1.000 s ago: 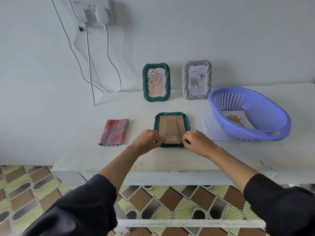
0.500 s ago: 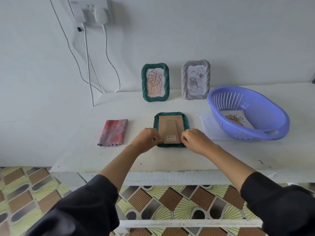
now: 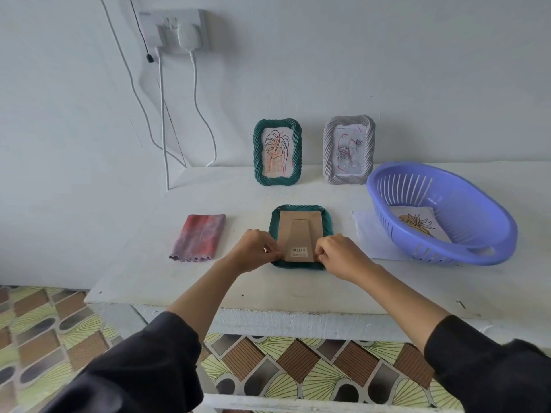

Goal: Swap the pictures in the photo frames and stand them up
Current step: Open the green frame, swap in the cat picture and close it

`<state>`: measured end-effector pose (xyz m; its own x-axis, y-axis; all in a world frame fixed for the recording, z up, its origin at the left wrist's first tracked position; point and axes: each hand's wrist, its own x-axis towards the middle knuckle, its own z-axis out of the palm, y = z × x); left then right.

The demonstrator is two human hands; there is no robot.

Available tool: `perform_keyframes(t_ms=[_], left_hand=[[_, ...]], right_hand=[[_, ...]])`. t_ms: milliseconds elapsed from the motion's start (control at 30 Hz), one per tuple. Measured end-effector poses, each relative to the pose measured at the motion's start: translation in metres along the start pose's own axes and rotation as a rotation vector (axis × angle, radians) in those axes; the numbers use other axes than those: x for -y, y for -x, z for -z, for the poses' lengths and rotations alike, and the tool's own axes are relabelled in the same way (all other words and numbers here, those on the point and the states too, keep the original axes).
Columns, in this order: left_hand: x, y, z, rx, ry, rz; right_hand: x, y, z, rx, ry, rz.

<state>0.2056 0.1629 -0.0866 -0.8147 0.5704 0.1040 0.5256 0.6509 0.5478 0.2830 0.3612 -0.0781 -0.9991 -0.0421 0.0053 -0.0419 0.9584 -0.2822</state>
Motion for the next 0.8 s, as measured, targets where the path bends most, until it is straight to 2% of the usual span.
perform_keyframes(t_ms=[167, 267, 367, 533, 633, 800], left_hand=[[-0.001, -0.004, 0.0, -0.002, 0.082, 0.076], [-0.005, -0.005, -0.002, -0.183, 0.337, 0.176], [-0.008, -0.014, 0.001, -0.393, 0.502, 0.271], [0.002, -0.051, 0.0, -0.344, 0.309, 0.344], [0.011, -0.076, -0.008, -0.249, 0.197, 0.357], [0.019, -0.095, -0.012, -0.146, 0.024, 0.257]], right_hand=[[-0.001, -0.003, 0.003, 0.035, -0.068, -0.003], [-0.004, -0.008, 0.009, 0.038, -0.198, -0.049], [-0.01, -0.022, 0.016, -0.071, -0.286, -0.12], [-0.02, -0.065, 0.022, -0.221, -0.25, -0.247], [-0.024, -0.087, 0.02, -0.204, -0.202, -0.315], [-0.027, -0.107, 0.006, -0.143, -0.181, -0.367]])
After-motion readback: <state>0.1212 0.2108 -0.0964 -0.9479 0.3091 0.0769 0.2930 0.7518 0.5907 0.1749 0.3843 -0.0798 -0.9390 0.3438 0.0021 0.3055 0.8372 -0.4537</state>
